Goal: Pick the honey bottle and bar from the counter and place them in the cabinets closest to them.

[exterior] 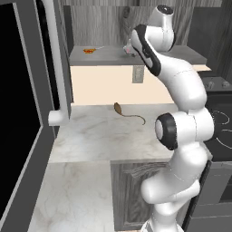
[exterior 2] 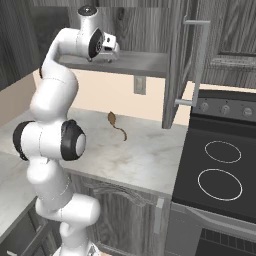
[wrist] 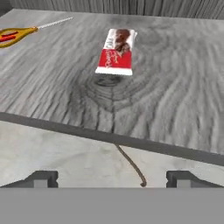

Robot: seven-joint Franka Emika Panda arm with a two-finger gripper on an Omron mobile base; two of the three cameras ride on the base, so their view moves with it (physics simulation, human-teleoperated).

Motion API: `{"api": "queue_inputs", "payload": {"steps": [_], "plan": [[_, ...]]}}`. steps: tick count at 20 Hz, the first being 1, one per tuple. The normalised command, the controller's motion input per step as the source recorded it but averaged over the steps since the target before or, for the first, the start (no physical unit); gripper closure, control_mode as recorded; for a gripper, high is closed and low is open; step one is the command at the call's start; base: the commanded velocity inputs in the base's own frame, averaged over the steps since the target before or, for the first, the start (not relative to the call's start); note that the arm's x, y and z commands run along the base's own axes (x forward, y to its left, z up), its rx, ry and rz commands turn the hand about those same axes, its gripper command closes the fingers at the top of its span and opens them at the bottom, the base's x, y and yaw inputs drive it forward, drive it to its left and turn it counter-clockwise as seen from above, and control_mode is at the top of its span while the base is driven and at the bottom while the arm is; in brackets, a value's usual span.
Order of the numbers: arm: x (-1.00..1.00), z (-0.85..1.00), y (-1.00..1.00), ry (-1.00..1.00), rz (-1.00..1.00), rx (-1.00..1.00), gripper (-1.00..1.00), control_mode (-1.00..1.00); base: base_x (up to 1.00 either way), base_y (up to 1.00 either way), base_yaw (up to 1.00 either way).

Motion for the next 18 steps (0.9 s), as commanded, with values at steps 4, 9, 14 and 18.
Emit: {"api": "queue_inputs", "payload": {"steps": [4,9,14,18], "plan": [[-1.00,-0.60,-0.30,-0.04,0.06,-0.01,-1.00,-1.00,0.00,0.00,0.00],[-1.00,-0.61,-0.24,-0.09,0.02,0.00,-1.00,-1.00,0.00,0.00,0.00],[-1.00,-0.38,-0.06,-0.25,0.00,0.01,-1.00,-1.00,0.00,0.00,0.00],[-1.00,-0.18,0.00,-0.25,0.00,0.00,-1.00,-1.00,0.00,0.00,0.00]]}}
